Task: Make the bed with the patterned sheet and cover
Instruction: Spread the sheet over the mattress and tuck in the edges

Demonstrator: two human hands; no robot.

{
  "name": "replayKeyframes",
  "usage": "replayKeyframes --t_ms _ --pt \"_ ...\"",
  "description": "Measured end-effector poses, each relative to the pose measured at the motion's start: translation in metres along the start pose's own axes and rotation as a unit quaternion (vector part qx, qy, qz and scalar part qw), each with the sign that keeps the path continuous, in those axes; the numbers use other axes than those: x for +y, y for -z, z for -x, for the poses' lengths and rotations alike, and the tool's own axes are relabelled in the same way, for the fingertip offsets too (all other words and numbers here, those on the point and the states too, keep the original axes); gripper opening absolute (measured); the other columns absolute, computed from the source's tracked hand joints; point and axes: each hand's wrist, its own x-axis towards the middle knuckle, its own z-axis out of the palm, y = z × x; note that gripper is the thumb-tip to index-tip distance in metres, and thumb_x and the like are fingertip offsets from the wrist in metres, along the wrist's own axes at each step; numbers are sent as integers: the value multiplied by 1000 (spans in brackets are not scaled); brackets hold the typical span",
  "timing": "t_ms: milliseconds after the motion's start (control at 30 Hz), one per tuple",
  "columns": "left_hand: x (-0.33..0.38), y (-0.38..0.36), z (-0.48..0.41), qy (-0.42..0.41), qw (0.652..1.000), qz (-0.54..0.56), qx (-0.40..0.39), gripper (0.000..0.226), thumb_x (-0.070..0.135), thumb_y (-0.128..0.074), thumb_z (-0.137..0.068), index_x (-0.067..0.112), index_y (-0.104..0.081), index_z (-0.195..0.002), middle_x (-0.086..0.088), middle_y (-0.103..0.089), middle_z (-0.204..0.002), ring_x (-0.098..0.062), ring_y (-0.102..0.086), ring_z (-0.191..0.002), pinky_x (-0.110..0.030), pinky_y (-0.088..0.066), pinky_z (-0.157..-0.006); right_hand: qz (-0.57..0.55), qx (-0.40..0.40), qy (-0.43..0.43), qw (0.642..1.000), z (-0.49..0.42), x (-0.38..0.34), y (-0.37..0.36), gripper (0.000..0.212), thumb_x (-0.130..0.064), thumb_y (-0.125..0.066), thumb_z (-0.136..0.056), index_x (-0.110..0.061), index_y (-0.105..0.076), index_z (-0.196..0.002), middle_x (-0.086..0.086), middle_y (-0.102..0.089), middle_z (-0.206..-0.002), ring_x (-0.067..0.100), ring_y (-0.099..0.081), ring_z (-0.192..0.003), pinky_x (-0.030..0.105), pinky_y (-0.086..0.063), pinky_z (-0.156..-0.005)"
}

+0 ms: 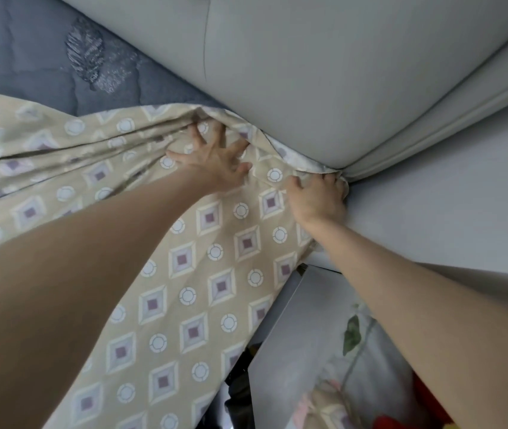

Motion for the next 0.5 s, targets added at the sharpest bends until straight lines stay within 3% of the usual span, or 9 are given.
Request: replayKeyframes --t_ms 100,200,267,333,400,433,500 --pt "0 6 -8 9 999 28 -12 60 59 -38 -90 47 -13 -144 7 5 -156 -43 18 -141 -82 -13 -94 -58 -22 -36 997 -15 -5 5 46 -31 -32 -95 -5 -63 -117 22 -55 -127 34 -46 -120 38 -33 -106" --pt "-8 2 -19 -19 999 30 -23 69 65 -40 -83 46 -12 -143 4 7 -156 -44 19 -140 -75 -10 -102 -92 -45 -102 990 -20 -13 1 51 -32 -25 -99 -3 -42 -139 19 -36 -146 32 -34 -134 37 -20 -113" --pt "-15 -1 -23 -33 998 41 -28 73 68 -37 -76 44 -13 -141 4 2 -156 -40 16 -143 -72 -9 -105 -98 -12 -107 989 -14 -13 -4 48 -27 -28 -100 -3 -38 -141 17 -33 -148 31 -31 -135 34 -14 -113" --pt "-21 1 -16 -45 998 48 -12 75 67 -35 -73 42 -12 -139 1 -5 -156 -35 11 -145 -69 -10 -108 -88 66 -62 992 4 -7 -11 42 -19 -37 -97 -5 -42 -136 16 -39 -143 30 -35 -131 34 -15 -111" --pt "-30 3 -1 -67 997 45 19 74 57 -43 -84 36 -8 -146 -5 -4 -158 -32 6 -146 -61 -7 -114 -36 137 41 989 30 2 -23 47 -10 -47 -90 -11 -42 -136 12 -39 -143 31 -34 -132 40 -18 -115" --pt "-36 5 7 -65 996 51 24 75 48 -48 -90 33 -6 -150 -6 0 -159 -29 4 -146 -52 -4 -118 5 141 99 985 42 4 -28 55 -7 -50 -86 -16 -39 -139 10 -36 -146 32 -32 -134 47 -18 -115" --pt "-50 6 16 -52 996 69 31 82 40 -56 -90 32 -3 -152 -1 6 -160 -24 1 -147 -42 -6 -118 91 75 196 973 54 5 -31 66 -7 -49 -87 -24 -26 -147 3 -21 -156 32 -18 -142 58 -15 -113"
